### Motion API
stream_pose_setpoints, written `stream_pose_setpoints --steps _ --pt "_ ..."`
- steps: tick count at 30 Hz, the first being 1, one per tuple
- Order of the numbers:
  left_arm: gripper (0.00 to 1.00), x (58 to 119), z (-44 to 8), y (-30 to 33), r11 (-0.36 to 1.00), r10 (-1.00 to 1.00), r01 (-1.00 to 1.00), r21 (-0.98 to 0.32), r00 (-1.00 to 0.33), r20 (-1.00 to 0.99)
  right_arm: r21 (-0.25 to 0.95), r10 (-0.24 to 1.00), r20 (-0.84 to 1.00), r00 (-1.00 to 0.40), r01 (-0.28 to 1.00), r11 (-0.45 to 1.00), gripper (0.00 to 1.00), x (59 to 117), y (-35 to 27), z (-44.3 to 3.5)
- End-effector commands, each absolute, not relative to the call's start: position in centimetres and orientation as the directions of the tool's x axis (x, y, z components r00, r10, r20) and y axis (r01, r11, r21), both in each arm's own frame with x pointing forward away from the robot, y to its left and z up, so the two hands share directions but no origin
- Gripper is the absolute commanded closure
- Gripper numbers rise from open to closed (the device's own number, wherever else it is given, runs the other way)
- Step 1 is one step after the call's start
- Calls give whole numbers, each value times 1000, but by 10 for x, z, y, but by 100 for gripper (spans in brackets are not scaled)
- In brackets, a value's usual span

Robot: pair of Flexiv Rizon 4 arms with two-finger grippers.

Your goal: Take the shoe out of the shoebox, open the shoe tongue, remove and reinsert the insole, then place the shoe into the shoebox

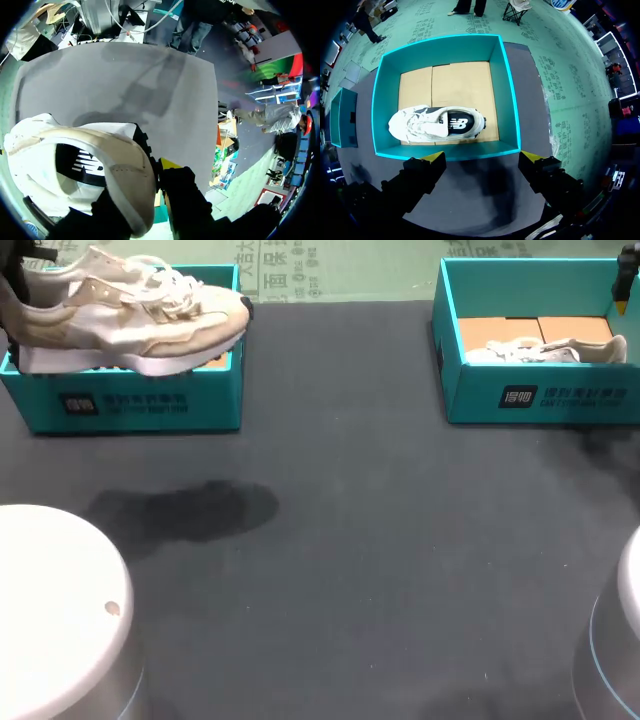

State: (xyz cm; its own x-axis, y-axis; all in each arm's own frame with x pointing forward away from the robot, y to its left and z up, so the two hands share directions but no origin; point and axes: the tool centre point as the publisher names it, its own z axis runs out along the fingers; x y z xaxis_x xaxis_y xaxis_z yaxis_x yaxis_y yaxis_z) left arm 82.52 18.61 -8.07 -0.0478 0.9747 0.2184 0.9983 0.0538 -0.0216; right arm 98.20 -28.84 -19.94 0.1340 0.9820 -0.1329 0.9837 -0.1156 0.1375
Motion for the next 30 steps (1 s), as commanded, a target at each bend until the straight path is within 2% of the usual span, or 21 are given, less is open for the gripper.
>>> stream_pose_setpoints --steps 1,8,19,26,30 --pt "100 792 -93 161 -57 970 926 374 -38 241 139 982 -133 135 984 -116 0 981 -289 -199" --pt "100 757 -111 120 -49 977 942 332 -24 213 139 982 -133 135 984 -116 0 981 -289 -199" --pt "100 757 -111 120 -49 977 942 332 -24 213 139 982 -133 135 984 -116 0 981 -289 -199" --pt "100 741 -183 60 -149 952 965 217 81 295 139 982 -133 135 984 -116 0 981 -289 -199" --pt "100 737 -197 38 -169 947 970 174 111 300 139 982 -133 135 984 -116 0 981 -289 -199"
